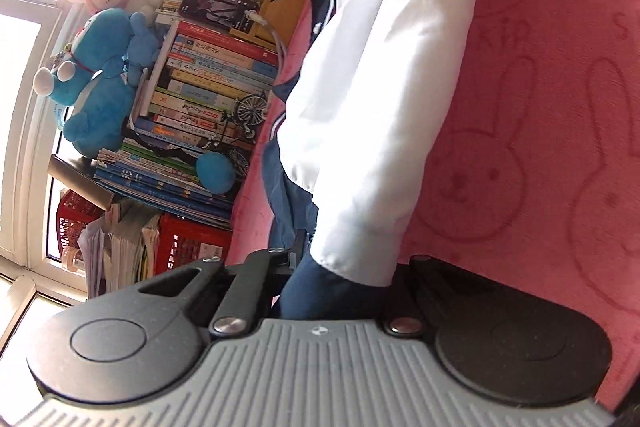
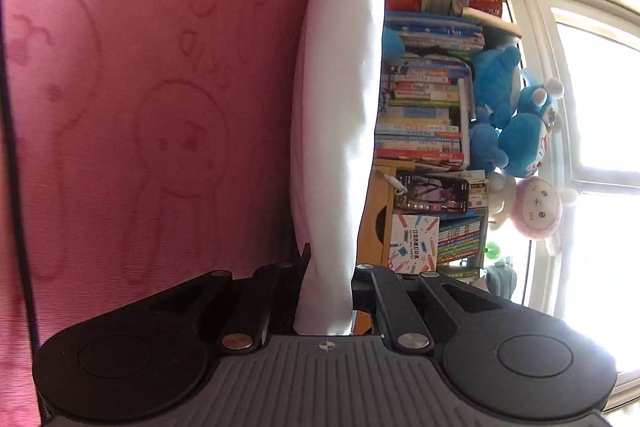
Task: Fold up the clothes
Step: 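Carry the lifted jacket bundle with both grippers across the bedspread, then lower the jacket onto the bedspread and open both grippers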
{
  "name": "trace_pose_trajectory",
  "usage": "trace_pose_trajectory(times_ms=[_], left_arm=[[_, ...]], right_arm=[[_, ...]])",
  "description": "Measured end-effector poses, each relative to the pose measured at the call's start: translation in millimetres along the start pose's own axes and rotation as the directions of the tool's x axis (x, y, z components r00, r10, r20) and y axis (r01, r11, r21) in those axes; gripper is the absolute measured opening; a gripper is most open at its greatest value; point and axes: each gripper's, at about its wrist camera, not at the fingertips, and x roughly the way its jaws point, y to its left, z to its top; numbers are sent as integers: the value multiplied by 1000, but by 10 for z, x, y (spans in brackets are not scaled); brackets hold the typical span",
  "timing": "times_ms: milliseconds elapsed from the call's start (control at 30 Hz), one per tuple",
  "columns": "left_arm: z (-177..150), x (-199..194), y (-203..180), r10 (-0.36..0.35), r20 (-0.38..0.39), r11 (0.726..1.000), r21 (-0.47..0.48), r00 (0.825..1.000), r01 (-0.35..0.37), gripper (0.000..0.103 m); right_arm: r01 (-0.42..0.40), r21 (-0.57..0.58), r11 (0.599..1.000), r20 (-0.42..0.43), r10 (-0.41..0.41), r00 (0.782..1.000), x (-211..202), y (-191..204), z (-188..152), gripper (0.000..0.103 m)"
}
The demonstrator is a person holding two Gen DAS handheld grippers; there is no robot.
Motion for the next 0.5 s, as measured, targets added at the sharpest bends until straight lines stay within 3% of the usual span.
trace_pose_trajectory(times_ms=[133, 367, 500], left_arm=[[-93, -24, -219, -27, -23, 999, 39, 999, 28, 9], [-131, -49, -191, -13, -32, 1000, 28, 999, 13, 16], [-223, -83, -67, -5, -54, 996, -88, 999, 1, 24]], right_arm=[[-10, -1, 1000, -27, 10, 1000, -165, 229, -24, 10], [-16, 28, 999, -56, 18, 998, -254, 347, -130, 12], [2, 68, 998, -55, 2, 998, -288, 349, -187, 15]])
